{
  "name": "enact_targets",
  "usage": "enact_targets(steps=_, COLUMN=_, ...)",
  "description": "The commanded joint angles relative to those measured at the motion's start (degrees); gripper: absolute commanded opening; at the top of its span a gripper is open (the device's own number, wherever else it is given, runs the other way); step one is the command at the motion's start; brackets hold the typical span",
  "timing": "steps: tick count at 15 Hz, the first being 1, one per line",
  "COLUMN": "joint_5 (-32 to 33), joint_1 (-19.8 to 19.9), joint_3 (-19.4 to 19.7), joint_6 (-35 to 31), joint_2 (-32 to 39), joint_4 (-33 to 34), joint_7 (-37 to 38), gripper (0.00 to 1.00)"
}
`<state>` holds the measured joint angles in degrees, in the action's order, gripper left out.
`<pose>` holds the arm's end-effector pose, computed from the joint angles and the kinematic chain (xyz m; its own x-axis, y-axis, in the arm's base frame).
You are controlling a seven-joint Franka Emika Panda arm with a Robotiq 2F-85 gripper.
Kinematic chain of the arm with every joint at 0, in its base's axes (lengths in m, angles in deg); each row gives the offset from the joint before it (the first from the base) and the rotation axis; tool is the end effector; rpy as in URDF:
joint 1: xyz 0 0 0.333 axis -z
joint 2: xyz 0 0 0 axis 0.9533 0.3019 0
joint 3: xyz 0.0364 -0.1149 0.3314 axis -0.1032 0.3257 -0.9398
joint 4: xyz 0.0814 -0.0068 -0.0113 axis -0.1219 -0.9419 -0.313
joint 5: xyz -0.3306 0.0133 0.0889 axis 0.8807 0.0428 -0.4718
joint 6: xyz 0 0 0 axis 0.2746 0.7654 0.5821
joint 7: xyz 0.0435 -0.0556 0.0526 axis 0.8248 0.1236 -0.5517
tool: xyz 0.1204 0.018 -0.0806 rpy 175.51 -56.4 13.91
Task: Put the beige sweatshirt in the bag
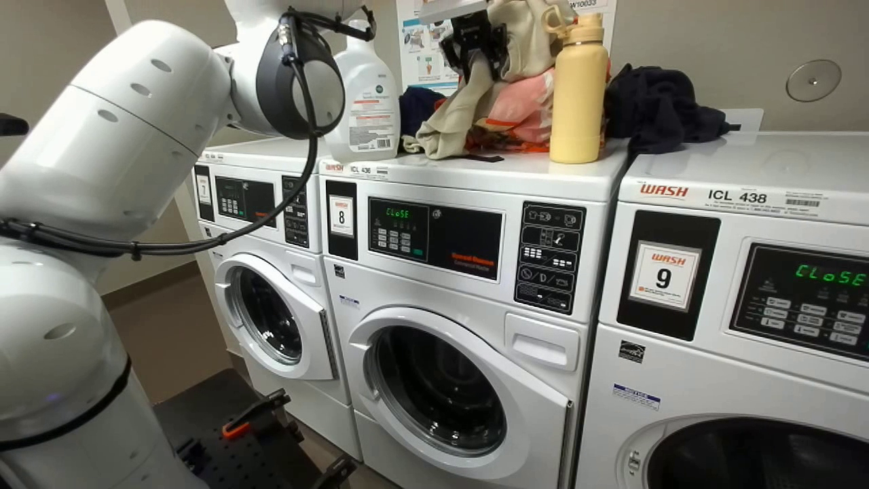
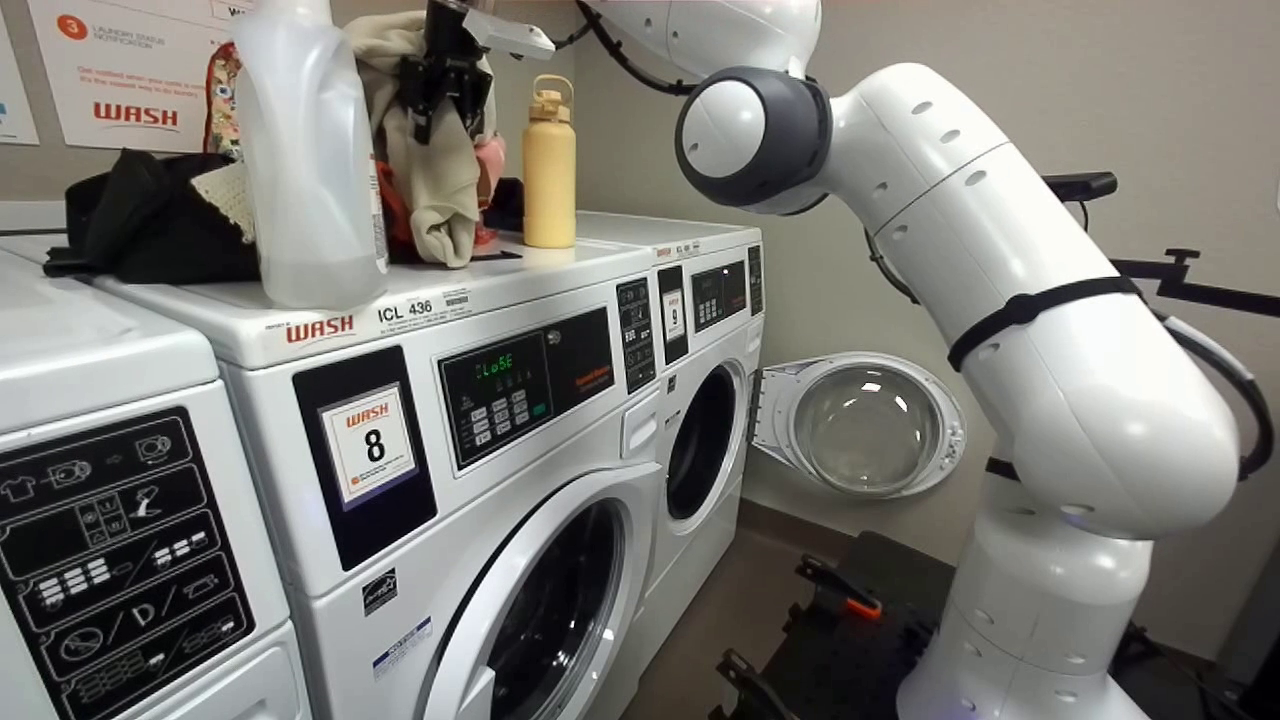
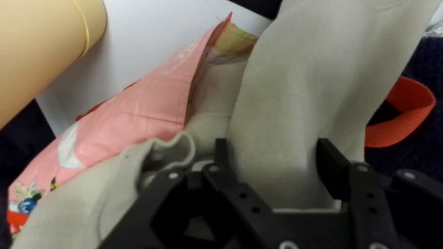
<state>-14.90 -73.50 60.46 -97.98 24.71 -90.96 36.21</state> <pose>0.7192 0.0304 0.6330 0.8869 0.2465 0.3906 0.2279 -0.9691 0.0941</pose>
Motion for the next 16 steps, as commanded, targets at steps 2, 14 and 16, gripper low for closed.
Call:
enact_targets(steps=2, joint_5=0.77, joint_1=-0.3, joint_3=0.9, joint_6=-4.48, joint_2=0.03, joint_4=-0.12, joint_7=4.7, gripper=0.27)
enact_targets(steps=14, joint_5=6.38, joint_1=-1.49, joint_3=7.97, joint_6=-40.17, joint_2=1.95, joint_4=-1.22, joint_7=20.0, gripper=0.05)
enact_targets(steps=16, joint_5=8.61, joint_1=-2.11, joint_3=10.54, joint_6=-46.17, joint_2=3.37, joint_4=-0.98, joint_7=25.62, gripper=0.05)
